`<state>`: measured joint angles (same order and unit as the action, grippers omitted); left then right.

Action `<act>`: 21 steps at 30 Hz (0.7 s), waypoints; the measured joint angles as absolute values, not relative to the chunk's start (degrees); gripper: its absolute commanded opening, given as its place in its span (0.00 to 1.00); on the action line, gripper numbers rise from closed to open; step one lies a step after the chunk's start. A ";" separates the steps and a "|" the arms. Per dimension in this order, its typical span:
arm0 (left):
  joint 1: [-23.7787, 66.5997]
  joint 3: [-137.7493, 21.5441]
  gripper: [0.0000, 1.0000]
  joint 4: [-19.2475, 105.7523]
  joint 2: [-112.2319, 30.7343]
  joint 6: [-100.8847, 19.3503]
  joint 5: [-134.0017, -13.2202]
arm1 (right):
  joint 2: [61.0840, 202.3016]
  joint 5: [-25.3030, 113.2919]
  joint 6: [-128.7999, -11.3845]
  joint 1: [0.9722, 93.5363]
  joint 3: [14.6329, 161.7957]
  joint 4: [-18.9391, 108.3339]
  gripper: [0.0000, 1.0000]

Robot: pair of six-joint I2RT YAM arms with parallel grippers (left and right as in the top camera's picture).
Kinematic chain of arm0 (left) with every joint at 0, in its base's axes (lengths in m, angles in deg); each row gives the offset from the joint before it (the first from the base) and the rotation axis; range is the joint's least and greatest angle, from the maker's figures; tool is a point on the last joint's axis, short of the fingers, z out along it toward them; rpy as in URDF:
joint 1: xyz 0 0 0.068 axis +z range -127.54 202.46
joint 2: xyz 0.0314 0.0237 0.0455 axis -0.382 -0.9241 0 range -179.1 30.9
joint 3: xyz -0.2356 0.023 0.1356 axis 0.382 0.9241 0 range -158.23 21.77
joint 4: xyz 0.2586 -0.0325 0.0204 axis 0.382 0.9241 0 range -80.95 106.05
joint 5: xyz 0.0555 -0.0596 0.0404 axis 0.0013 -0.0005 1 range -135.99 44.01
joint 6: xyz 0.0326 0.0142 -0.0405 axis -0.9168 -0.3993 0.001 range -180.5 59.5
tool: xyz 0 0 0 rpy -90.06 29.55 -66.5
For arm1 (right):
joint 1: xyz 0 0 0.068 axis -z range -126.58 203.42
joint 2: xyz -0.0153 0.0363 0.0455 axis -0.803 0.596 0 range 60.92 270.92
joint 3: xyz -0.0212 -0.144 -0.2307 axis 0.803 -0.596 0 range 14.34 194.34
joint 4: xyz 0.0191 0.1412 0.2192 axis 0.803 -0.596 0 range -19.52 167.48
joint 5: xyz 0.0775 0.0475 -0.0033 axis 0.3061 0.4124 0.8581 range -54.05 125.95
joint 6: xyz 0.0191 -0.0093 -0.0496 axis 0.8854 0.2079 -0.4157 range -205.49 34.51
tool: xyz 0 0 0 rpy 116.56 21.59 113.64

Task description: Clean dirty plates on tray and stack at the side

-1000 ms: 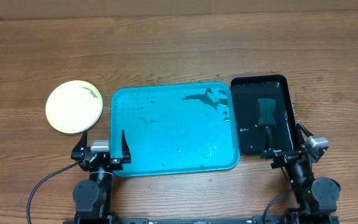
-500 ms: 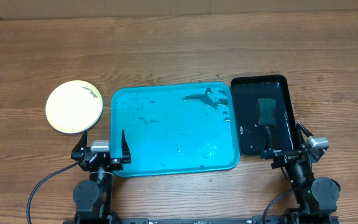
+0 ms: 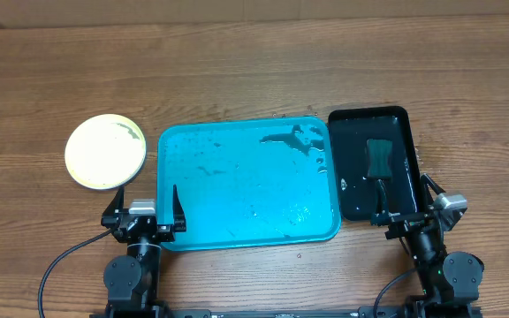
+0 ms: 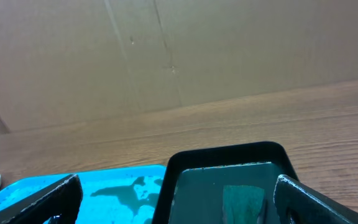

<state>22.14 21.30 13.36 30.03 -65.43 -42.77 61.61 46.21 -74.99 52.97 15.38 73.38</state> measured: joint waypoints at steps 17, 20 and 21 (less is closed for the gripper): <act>22.14 21.30 1.00 13.36 30.03 -65.41 -42.77 | 61.61 46.21 -75.01 52.97 15.38 73.41 1.00; 22.14 21.30 1.00 13.36 30.03 -65.43 -42.77 | 61.61 46.23 -75.03 52.97 15.38 73.36 1.00; 22.14 21.30 1.00 13.36 30.03 -65.41 -42.77 | 61.61 46.21 -74.99 52.97 15.38 73.43 1.00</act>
